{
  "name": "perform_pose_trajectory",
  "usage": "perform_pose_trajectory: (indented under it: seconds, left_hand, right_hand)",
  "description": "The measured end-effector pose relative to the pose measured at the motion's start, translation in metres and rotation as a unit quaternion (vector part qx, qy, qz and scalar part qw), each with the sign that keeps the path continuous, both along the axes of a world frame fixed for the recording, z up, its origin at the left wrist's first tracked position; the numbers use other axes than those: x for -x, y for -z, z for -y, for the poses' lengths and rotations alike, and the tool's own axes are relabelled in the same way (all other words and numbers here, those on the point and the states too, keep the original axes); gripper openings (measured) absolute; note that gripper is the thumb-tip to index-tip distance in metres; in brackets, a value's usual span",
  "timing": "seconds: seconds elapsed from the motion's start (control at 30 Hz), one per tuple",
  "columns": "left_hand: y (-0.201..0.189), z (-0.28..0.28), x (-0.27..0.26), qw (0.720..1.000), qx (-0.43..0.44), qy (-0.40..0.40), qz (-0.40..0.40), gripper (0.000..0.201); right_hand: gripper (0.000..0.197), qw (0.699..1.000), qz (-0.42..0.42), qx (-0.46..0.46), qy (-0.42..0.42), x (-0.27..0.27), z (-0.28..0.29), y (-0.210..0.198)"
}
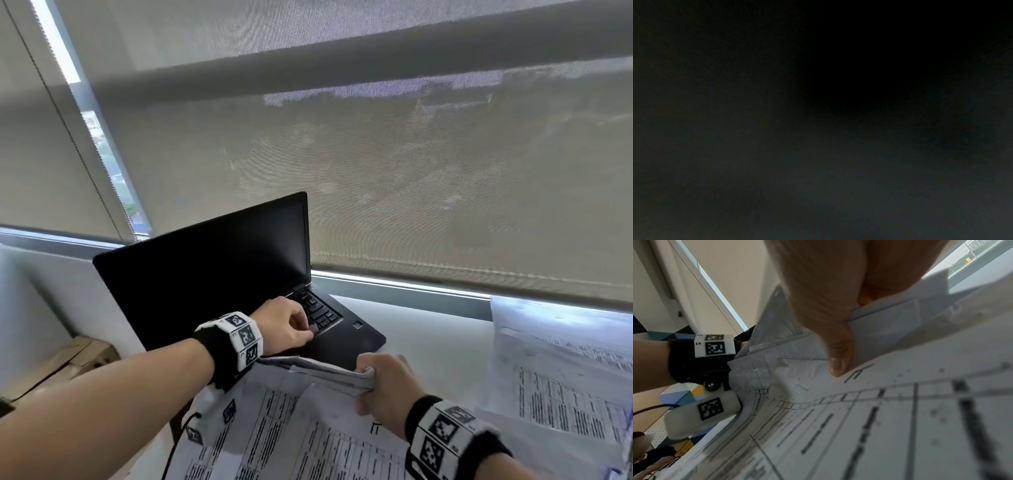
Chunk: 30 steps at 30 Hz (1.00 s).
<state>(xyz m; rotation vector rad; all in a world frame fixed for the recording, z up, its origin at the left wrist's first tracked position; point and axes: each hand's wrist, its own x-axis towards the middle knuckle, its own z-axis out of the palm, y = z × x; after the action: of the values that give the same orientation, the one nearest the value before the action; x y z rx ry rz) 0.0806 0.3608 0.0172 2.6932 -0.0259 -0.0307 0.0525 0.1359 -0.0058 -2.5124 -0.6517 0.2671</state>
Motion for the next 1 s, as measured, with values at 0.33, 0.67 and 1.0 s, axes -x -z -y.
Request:
perform_pose_trajectory:
  seconds: [0.33, 0.67, 1.0]
  left_hand:
    - [-0.042, -0.018, 0.006, 0.988, 0.094, -0.050, 0.114, 0.009]
    - [-0.044, 0.062, 0.055, 0.998, 0.049, 0.012, 0.043, 0.018]
    - [-0.023, 0.201, 0.095, 0.994, 0.063, 0.090, -0.022, 0.023]
  right_hand:
    - [0.075, 0.994, -0.072, -0.001, 0.082, -0.016, -0.004, 0.001]
    - [0.041, 0.988, 0.069, 0.030, 0.135, 0.008, 0.064, -0.043]
    - [0.051, 0.940, -0.052, 0.227, 0.249, 0.050, 0.235, -0.047]
